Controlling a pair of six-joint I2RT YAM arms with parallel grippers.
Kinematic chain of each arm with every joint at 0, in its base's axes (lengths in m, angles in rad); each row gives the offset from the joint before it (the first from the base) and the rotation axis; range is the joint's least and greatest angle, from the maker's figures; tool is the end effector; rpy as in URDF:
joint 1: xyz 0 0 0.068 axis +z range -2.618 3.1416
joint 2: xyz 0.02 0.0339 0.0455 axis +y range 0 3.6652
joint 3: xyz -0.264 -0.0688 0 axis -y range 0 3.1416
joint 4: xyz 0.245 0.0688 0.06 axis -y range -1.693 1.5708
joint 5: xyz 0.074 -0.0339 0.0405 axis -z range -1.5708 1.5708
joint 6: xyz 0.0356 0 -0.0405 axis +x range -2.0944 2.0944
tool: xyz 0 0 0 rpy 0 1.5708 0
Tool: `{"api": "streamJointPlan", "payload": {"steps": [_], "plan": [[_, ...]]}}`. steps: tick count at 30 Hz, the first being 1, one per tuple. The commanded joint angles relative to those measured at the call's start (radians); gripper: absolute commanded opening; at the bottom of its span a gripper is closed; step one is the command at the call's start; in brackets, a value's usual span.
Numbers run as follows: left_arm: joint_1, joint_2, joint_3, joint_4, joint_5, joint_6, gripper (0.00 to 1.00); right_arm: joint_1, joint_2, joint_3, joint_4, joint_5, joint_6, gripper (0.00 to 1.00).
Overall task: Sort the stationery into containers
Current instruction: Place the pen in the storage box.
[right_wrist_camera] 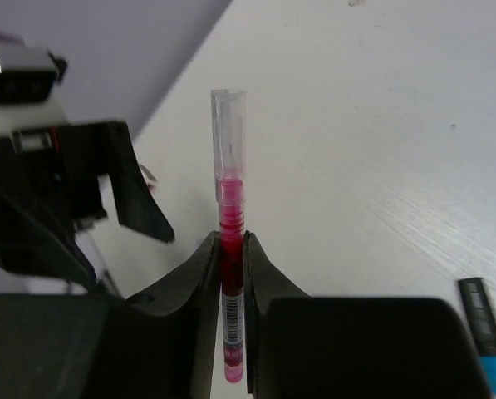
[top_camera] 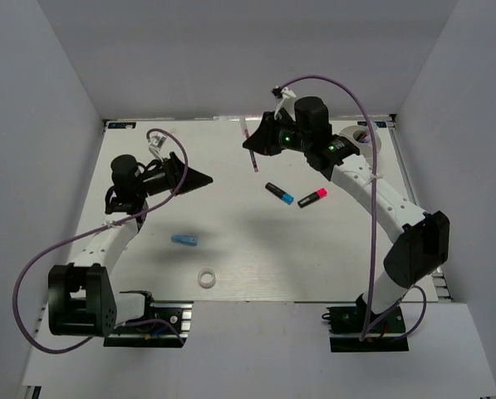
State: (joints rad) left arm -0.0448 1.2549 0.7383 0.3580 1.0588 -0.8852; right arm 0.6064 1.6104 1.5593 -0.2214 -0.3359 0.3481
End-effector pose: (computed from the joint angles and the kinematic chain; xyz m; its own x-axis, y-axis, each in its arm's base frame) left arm 0.2693 -0.0431 0.2812 -0.7825 -0.3445 -0.5186 0.4362 0.2909 -0.8515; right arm 0.3071 0.2273 0.3957 -0.4804 0.0587 -0.8751 -0.6756 0.6115 0.4119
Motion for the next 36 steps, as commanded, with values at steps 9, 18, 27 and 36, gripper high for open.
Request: {"api": "streamJointPlan", "payload": {"steps": [9, 18, 27, 36], "plan": [[-0.076, -0.011, 0.064, 0.133, -0.086, -0.015, 0.63, -0.030, 0.005, -0.218, 0.504, -0.196, 0.693, 0.00], [-0.156, 0.126, 0.142, 0.148, -0.115, -0.043, 0.59, -0.031, -0.026, -0.265, 0.542, -0.221, 0.697, 0.00], [-0.221, 0.164, 0.156, 0.243, -0.091, -0.093, 0.60, -0.033, -0.017, -0.289, 0.531, -0.216, 0.706, 0.00], [-0.289, 0.199, 0.167, 0.243, -0.085, -0.070, 0.53, -0.031, -0.007, -0.271, 0.547, -0.226, 0.706, 0.00]]}}
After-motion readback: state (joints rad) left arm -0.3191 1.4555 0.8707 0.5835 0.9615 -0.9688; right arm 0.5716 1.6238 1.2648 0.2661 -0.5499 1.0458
